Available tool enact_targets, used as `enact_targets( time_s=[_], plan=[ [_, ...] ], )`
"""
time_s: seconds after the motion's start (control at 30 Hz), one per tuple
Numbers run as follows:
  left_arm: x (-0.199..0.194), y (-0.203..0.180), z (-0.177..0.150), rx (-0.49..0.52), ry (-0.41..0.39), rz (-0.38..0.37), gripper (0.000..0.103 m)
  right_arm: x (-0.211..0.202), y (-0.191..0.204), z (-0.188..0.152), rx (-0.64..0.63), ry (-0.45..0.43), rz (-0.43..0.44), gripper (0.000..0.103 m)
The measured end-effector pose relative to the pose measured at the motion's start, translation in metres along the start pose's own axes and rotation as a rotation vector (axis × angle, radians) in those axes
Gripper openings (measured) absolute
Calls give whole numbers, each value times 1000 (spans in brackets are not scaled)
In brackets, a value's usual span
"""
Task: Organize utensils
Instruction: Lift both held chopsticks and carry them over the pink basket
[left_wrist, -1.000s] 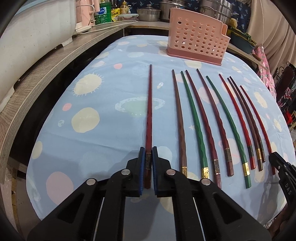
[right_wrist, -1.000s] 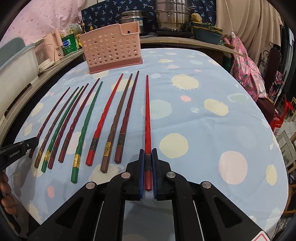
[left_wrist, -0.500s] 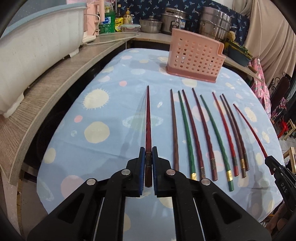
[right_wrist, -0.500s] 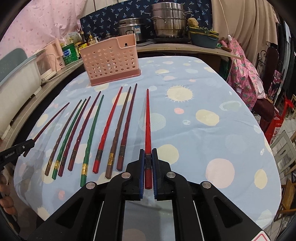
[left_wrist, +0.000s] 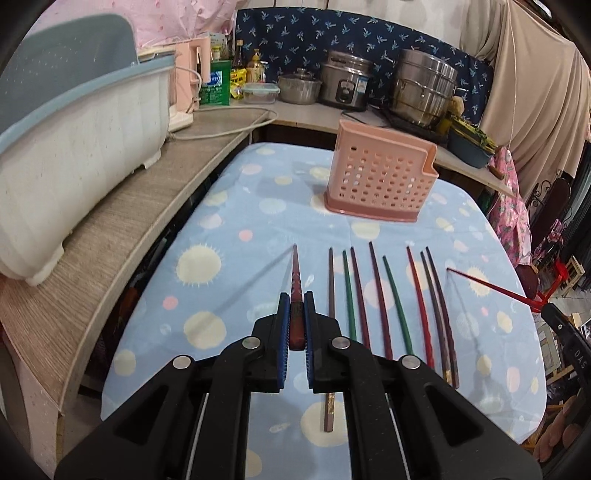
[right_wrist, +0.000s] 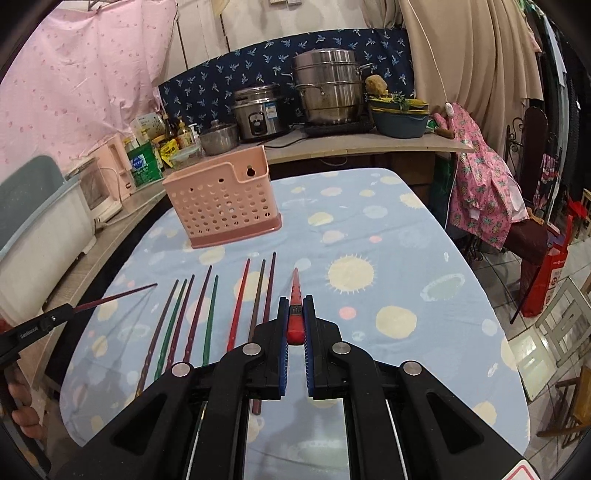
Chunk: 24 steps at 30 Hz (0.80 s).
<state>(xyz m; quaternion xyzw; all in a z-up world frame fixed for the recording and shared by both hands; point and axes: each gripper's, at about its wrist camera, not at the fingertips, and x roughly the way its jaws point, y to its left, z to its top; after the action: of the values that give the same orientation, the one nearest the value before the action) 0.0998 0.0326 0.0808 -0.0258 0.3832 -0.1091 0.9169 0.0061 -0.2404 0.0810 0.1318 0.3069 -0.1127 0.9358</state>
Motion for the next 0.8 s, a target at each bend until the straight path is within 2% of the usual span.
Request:
enact_targets(
  time_s=[0.23, 0.6, 0.8],
  plan=[
    [-5, -10, 30, 10, -44, -8, 7, -5, -3, 33, -6, -45, 3, 7],
    [-11, -28, 81, 26, -110, -35, 7, -6, 0, 78, -11, -78, 52, 7],
    [-20, -37, 113, 32, -170, -45, 7, -7, 9, 107, -31, -107, 71, 7]
  ],
)
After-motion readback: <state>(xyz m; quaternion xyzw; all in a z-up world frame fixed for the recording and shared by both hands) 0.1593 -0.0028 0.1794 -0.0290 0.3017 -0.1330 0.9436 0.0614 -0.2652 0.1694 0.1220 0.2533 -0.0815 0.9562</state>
